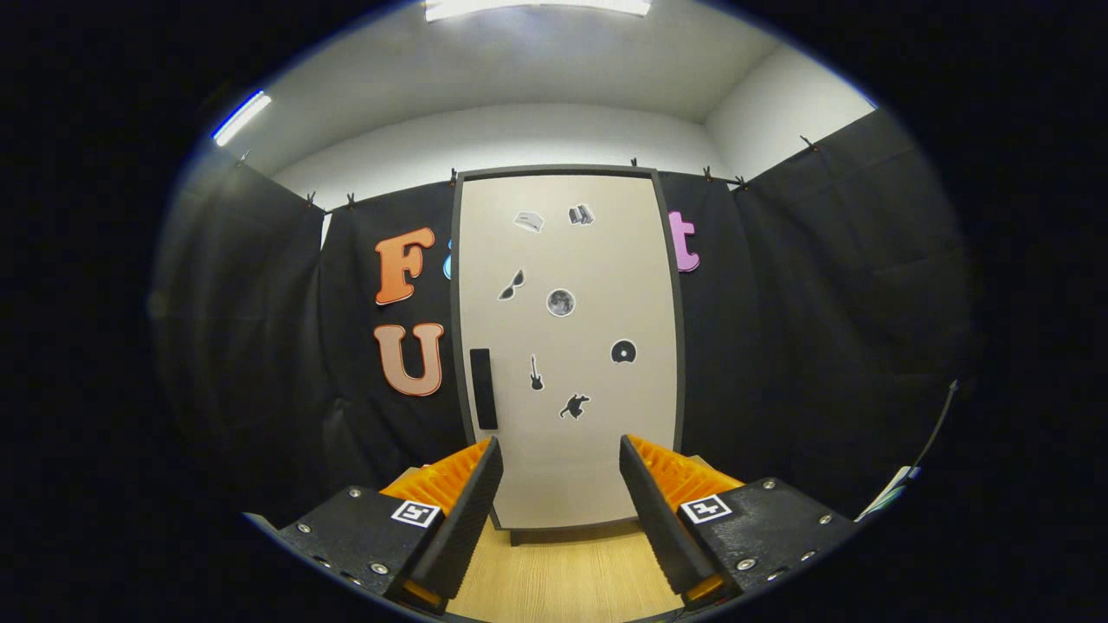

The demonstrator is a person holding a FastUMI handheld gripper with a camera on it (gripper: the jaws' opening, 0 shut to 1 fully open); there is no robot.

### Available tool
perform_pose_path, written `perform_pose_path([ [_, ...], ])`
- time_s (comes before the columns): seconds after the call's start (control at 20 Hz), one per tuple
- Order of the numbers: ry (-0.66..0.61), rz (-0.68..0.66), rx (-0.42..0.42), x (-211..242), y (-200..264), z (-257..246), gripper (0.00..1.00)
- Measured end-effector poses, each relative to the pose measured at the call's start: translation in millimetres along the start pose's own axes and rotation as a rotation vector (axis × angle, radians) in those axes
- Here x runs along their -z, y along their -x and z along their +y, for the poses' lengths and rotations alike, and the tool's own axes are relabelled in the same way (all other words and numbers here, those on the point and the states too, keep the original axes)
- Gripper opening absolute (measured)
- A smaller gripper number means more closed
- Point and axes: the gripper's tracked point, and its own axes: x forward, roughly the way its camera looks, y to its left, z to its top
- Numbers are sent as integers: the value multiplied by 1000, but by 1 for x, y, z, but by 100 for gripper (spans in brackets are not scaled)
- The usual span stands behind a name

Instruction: Open the shoe cabinet door, grab the shoes and put them into the shoe cabinet, then close the shoe cabinet door.

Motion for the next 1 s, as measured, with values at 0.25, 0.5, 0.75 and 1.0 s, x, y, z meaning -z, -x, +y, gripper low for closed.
perform_pose_path([
  [0.25, -3, -9, 32, -2, 25, -7, 88],
  [0.5, 10, -3, 30, 3, 27, -4, 91],
  [0.75, 0, -6, 21, 1, 25, -2, 92],
  [1.0, 8, -11, 18, 0, 21, -1, 93],
])
